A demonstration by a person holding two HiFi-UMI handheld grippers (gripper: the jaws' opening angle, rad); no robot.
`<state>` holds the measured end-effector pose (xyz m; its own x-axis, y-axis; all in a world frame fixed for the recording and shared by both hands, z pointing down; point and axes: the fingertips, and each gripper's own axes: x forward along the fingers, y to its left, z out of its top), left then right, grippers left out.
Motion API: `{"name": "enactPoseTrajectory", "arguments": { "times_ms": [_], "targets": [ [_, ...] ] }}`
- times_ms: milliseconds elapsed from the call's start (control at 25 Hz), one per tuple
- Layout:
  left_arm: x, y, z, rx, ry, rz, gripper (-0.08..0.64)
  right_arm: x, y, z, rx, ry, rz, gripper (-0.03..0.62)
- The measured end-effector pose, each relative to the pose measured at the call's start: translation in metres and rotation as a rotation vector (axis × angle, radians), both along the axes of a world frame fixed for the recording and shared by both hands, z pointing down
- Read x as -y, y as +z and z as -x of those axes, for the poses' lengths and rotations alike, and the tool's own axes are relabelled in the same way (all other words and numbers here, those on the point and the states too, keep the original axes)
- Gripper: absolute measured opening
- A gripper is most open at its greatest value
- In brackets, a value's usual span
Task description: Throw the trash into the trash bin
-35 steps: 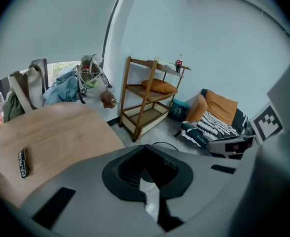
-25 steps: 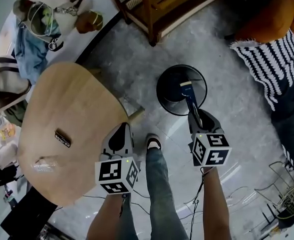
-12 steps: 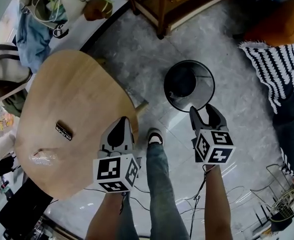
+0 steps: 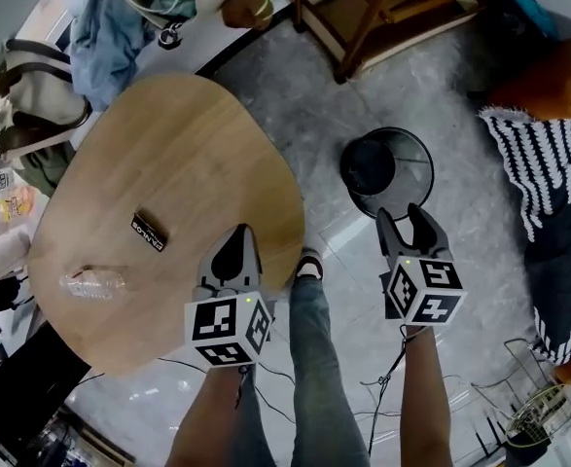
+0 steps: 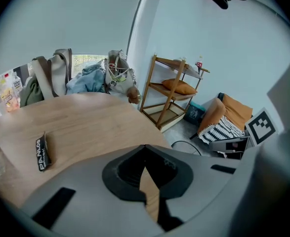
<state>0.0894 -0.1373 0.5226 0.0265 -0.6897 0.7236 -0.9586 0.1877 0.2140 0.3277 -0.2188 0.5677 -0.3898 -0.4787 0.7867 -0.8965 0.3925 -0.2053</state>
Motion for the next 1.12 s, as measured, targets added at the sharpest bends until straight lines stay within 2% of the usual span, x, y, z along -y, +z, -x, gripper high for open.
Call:
{"name": "enactPoseTrajectory", "arguments": {
  "times_ms": [200, 400, 760, 1120],
  "targets": [
    [-0.022, -0.02, 0.037, 0.006, -0.061, -0.021, 0.011, -0.015, -0.034, 0.043, 0.03, -0.054, -0.03, 0.236],
    [-0.058, -0.043, 0.081, 0.019, -0.125, -0.037, 0.011, -0.042, -0.069, 0.107, 0.072, -0.149, -0.057, 0.235],
    [-0.167, -0.065, 0.184, 0.028, -0.353, -0.025, 0.011, -0.109, -0.101, 0.244, 0.118, -0.361, -0.067, 0.235],
    [-0.27, -0.071, 0.272, 0.042, -0.587, -0.03, 0.011, -0.178, -0.115, 0.368, 0.13, -0.638, -0.076, 0.235]
  ]
}}
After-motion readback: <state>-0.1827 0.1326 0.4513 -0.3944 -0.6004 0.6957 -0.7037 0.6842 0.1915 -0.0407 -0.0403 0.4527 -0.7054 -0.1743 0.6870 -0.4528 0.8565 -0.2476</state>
